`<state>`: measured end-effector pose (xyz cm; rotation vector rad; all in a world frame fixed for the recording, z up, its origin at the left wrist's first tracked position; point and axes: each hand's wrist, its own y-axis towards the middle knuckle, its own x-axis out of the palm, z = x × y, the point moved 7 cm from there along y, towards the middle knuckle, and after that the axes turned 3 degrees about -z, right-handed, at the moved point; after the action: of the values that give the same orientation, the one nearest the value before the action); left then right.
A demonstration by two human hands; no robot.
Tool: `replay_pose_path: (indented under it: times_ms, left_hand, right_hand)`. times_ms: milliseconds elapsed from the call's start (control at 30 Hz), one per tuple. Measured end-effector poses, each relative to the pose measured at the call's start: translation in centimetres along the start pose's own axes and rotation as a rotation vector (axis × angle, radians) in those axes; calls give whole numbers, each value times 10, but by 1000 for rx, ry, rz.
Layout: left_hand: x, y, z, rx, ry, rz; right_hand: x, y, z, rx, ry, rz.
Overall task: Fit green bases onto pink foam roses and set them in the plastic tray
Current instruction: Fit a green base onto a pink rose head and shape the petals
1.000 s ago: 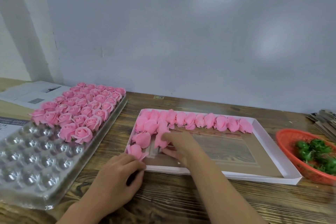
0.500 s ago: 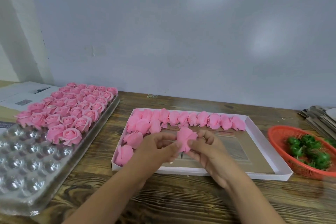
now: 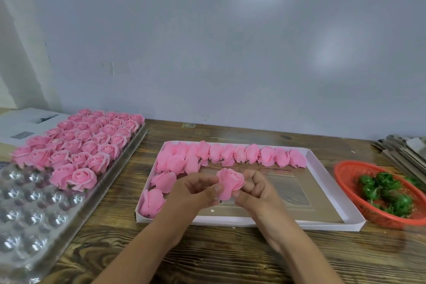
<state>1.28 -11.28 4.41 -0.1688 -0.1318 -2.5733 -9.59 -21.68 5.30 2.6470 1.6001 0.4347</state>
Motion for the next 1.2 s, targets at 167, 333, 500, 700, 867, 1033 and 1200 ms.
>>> replay_pose_path:
  times_ms: [167, 333, 500, 700, 867, 1033, 1200]
  left_hand:
    - [-3, 0, 1, 49, -49, 74]
    - [-4, -1, 4, 99, -55, 85]
    - [-5, -2, 4, 141, -29, 112]
    - [-5, -3, 4, 149, -8, 134]
    - [-3, -3, 5, 150, 7, 123]
    - [1, -3, 8, 152, -11, 70]
    - [-6, -1, 4, 140, -50, 121]
  right_hand:
    - [2, 1, 2, -19, -11, 22]
    - [2, 1, 6, -51, 105, 121]
    - [2, 1, 11, -31, 92, 136]
    - [8, -2, 4, -56, 31, 82]
    - [7, -2, 1, -88, -33, 155]
    - [3, -2, 1, -100, -5, 141]
    - [8, -2, 1, -99, 9, 79]
